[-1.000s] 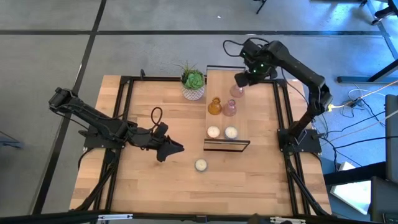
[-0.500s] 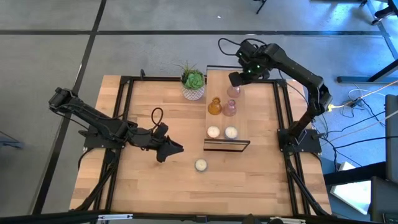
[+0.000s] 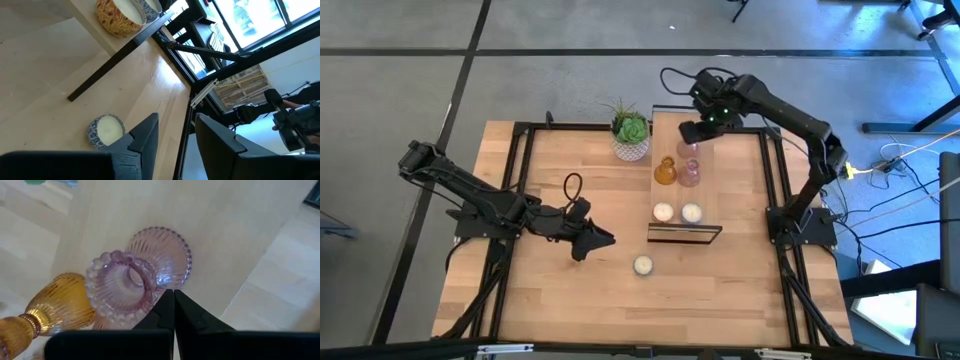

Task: Pick & Place candle stick holders
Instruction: Put the pink glass candle holder on the shelf, then put the blue patterned scented candle on the shelf aligned with the pink glass candle holder

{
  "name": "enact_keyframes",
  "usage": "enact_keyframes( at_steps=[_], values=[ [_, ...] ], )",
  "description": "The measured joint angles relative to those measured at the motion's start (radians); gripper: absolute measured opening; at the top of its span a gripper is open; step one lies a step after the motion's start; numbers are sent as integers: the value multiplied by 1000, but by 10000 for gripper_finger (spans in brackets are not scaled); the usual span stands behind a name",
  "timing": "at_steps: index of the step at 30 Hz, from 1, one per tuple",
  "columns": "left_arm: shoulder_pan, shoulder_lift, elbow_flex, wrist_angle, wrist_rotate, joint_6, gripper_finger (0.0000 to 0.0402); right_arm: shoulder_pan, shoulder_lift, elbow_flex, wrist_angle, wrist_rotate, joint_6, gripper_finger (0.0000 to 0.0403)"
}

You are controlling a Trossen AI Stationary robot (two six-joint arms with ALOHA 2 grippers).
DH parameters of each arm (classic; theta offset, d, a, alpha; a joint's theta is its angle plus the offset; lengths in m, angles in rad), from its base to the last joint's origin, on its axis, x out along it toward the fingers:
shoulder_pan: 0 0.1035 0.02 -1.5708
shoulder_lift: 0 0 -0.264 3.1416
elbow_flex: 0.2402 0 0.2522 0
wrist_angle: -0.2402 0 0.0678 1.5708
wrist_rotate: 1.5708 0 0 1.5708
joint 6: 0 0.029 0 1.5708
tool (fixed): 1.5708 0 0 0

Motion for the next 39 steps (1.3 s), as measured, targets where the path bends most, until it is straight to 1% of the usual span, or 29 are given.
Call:
enact_keyframes(
  at_steps=[2,5,8,15,17,20,22,25,27,29,33,36,39],
  values=[
    [0,0,0,0,0,0,125,6,1,0,-1,15,-1,0],
    [0,0,0,0,10,0,125,6,1,2,-21,71,7,0],
    [-4,0,0,0,11,0,125,5,2,10,-38,102,10,0],
    [7,0,0,0,2,2,125,11,-42,10,-47,102,-12,0],
    [16,0,0,0,0,1,125,11,-65,11,-34,91,-43,0],
    [26,0,0,0,22,0,125,14,-117,11,-33,41,-55,0],
    [29,0,0,0,60,2,125,27,-161,11,-23,4,-57,0],
    [19,0,0,4,152,30,125,64,-231,11,-2,-53,-46,0],
    [-1,0,0,4,210,43,125,97,-281,11,11,-95,-25,0],
    [-23,0,0,1,245,56,125,142,-328,11,28,-128,1,0],
    [-61,0,0,-37,239,61,125,279,-403,12,26,-162,82,0],
    [-76,15,0,-82,224,68,125,427,-440,12,27,-139,146,3],
    [-72,58,0,-114,218,56,129,593,-448,12,21,-53,244,14]
  ],
)
